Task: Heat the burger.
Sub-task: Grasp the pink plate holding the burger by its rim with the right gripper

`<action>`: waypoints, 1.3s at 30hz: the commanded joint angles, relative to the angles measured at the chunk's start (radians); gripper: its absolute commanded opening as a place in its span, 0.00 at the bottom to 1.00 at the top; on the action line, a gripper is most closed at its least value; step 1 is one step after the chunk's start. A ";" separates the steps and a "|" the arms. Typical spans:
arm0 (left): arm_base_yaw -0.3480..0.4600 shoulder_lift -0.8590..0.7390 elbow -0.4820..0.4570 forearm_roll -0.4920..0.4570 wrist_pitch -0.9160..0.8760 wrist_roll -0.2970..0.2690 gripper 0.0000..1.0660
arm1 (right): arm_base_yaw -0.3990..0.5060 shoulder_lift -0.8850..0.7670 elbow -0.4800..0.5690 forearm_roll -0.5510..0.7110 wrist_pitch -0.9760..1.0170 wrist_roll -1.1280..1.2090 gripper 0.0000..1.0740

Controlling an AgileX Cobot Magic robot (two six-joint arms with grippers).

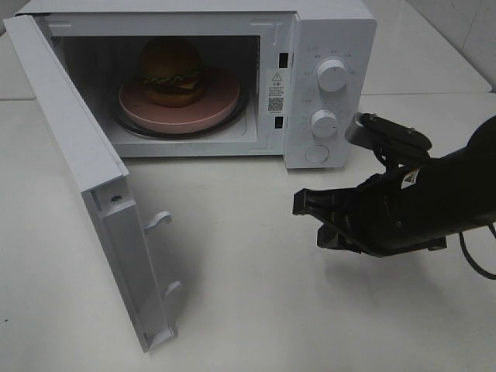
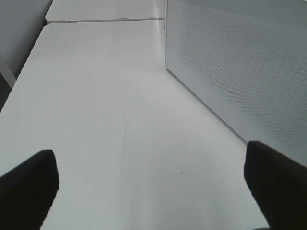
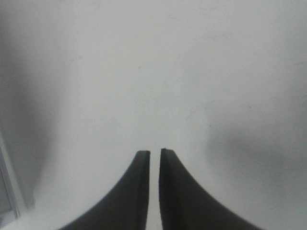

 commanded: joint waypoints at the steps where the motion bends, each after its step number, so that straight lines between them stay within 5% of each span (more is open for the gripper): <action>1: -0.008 -0.021 0.003 0.004 -0.015 -0.007 0.94 | 0.001 -0.015 -0.023 -0.052 0.127 -0.130 0.11; 13: -0.008 -0.021 0.003 0.003 -0.015 -0.007 0.94 | 0.001 -0.015 -0.166 -0.241 0.453 -0.447 0.14; 24: -0.008 -0.021 0.003 0.003 -0.015 -0.007 0.94 | 0.001 -0.015 -0.210 -0.280 0.479 -0.811 0.16; 29: -0.008 -0.021 0.003 0.003 -0.015 -0.007 0.94 | 0.001 -0.015 -0.211 -0.280 0.479 -1.232 0.18; 37: -0.008 -0.021 0.003 0.003 -0.015 -0.007 0.94 | 0.001 -0.015 -0.211 -0.280 0.478 -1.497 0.21; 39: -0.008 -0.021 0.003 0.003 -0.015 -0.007 0.94 | 0.001 -0.015 -0.211 -0.290 0.466 -1.528 0.30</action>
